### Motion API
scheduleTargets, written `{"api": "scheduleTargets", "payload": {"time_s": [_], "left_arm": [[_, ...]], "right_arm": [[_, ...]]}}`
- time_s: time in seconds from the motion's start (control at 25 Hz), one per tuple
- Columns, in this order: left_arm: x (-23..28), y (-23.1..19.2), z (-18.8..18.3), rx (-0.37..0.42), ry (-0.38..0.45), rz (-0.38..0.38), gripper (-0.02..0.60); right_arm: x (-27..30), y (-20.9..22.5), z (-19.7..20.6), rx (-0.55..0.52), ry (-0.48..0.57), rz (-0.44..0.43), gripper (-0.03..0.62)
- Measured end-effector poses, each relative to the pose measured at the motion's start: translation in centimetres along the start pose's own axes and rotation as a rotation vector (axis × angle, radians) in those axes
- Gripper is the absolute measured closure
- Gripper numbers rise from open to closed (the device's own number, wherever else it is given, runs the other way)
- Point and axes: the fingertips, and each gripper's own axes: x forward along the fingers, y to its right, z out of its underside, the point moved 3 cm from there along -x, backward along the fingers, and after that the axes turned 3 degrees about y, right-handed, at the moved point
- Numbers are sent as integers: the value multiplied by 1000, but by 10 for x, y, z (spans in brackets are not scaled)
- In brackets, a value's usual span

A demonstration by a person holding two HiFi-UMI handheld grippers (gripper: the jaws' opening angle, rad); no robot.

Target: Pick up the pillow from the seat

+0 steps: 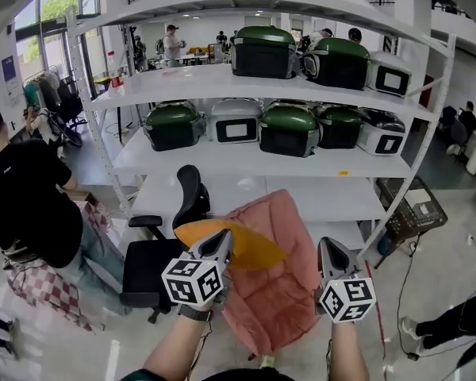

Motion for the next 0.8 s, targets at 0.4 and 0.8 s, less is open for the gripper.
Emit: {"api": "scheduleTargets", "payload": {"time_s": [0.4,0.8], "left_arm": [[-1,-9,-1,2,9,-10,563],[3,-15,-1,4,10,-13,565]], "right_arm": [[7,-8,3,-10,-5,-8,591],[14,-10,7,-8,-11,-13,591]]}}
